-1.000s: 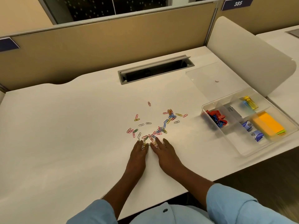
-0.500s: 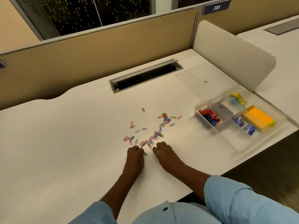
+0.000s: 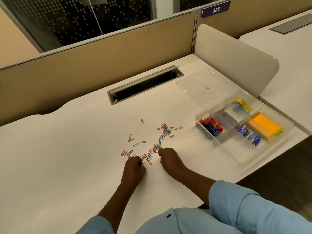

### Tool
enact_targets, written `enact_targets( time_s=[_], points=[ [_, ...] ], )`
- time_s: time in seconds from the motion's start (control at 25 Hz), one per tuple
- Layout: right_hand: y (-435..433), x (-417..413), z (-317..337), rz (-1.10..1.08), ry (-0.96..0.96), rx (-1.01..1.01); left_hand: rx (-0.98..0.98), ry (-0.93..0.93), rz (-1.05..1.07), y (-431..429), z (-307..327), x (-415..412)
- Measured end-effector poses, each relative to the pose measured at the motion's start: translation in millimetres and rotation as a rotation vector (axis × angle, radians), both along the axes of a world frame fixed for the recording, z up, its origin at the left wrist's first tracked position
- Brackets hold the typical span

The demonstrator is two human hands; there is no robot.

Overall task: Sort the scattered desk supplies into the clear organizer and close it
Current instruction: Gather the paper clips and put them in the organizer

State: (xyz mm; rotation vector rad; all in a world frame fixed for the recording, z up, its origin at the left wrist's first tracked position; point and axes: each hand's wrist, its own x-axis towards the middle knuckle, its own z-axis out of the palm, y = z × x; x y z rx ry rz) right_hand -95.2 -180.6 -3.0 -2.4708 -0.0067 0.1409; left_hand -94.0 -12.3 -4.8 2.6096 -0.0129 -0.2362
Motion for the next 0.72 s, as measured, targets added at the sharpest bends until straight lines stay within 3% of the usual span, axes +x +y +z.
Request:
enact_targets(
  time_s=[0.16, 0.36, 0.48, 0.6, 0.72],
  points=[
    [-17, 15, 11, -0.167, 0.065, 0.189, -0.090, -0.031, 0.167, -12, 12, 0],
    [-62, 28, 44, -0.295, 0.045, 0.337, -0.395, -0.074, 0.290, -73, 54, 13],
    [-103, 32, 68, -0.292, 0.029, 0.260, -0.469, -0.034, 0.125, -133, 78, 22],
    [-155, 29, 81, -0.281, 0.095, 0.092, -0.414, -0.008, -0.172, -193, 88, 18],
    [-200, 18, 81, -0.337, 0.180, -0.054, -0.387, 0.043, -0.329, -236, 88, 18]
  ],
)
